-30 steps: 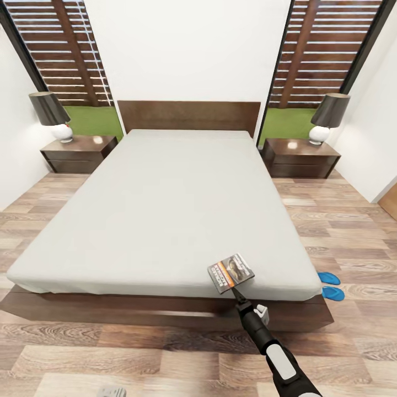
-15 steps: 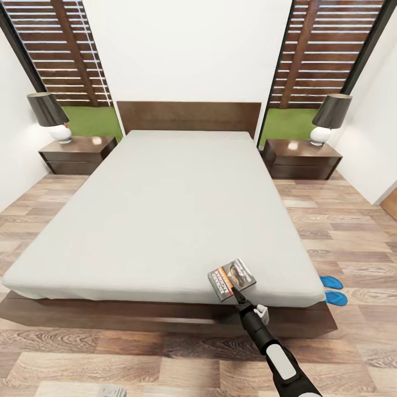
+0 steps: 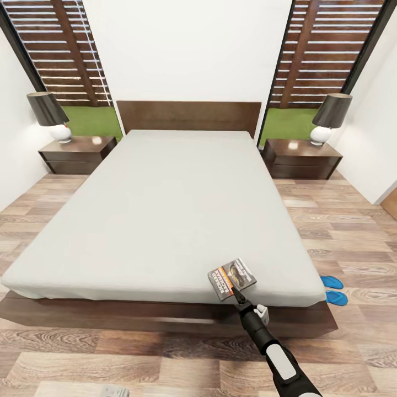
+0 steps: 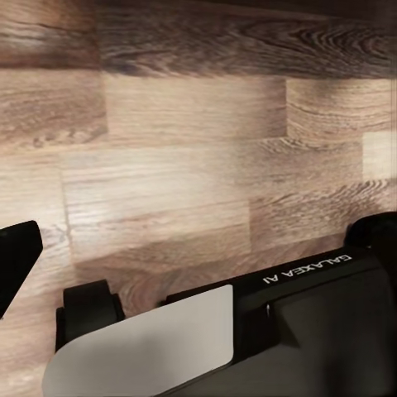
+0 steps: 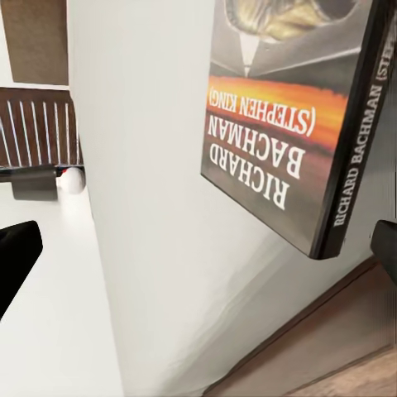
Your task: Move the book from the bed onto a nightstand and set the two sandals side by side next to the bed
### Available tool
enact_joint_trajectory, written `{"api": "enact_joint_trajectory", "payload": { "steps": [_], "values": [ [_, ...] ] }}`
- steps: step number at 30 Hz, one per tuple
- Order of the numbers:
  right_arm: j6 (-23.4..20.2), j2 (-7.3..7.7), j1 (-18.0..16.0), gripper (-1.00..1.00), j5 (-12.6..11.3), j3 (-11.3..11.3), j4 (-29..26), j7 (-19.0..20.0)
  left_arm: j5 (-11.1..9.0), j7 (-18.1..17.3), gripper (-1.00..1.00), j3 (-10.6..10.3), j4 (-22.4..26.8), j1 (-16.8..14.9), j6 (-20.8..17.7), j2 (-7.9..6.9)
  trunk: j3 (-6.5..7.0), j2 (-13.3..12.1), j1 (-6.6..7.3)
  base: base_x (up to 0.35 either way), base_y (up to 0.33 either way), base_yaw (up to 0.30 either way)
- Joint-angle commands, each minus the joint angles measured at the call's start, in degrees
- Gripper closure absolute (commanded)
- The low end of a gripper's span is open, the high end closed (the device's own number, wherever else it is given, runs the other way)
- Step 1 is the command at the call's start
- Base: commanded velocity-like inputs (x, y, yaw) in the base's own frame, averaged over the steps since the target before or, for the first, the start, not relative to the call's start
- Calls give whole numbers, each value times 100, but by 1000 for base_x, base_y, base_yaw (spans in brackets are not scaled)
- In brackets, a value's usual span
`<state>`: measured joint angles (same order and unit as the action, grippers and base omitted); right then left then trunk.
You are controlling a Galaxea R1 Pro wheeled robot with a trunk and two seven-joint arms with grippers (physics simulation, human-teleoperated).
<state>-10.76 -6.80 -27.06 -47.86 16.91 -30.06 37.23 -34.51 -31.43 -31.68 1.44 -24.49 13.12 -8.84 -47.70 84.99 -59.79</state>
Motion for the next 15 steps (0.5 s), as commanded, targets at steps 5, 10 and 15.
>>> {"api": "enact_joint_trajectory", "payload": {
  "steps": [5, 10, 15],
  "values": [
    [-57, -6, -4, -100, -39, 32, 0, 21, -38, -13, -100, -46, -3, -3, 24, 36, -94, 204, -110, 0, 0, 0],
    [-59, -6, -4, -100, -39, 32, 1, 21, -38, -13, -100, -46, -3, -3, 24, 39, -184, 405, -220, 0, 0, 0],
    [-58, -6, -4, -100, -39, 32, 0, 21, -38, -13, -100, -46, -3, -3, 24, 40, -274, 605, -330, 0, 0, 0]
  ]
}}
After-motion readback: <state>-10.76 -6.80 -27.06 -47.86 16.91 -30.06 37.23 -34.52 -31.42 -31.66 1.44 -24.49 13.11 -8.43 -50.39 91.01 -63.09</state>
